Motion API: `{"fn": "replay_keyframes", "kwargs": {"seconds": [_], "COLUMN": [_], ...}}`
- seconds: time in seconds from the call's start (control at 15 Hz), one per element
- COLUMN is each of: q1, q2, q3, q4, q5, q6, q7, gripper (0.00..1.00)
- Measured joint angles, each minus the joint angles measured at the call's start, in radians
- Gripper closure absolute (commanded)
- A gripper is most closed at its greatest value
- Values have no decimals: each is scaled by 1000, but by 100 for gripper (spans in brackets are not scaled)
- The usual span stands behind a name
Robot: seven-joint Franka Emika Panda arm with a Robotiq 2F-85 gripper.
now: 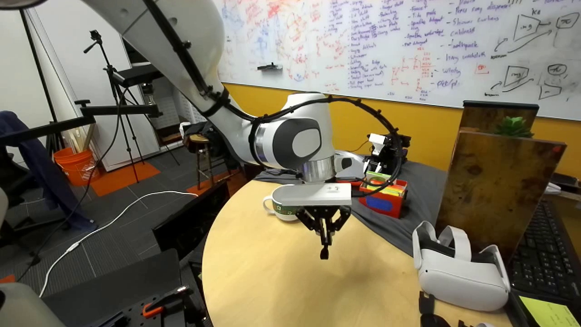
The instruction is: Put the marker in the mug
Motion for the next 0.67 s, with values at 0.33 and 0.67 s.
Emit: {"fn": "replay_keyframes", "kwargs": {"seconds": [0.33, 0.67], "q1": [54, 75], "q2": [0, 3], "q3": [5, 26], "q4": [50, 88], "q5": [-49, -50], "q6": [-131, -220], "q7": [21, 19], "gripper": [97, 89]}}
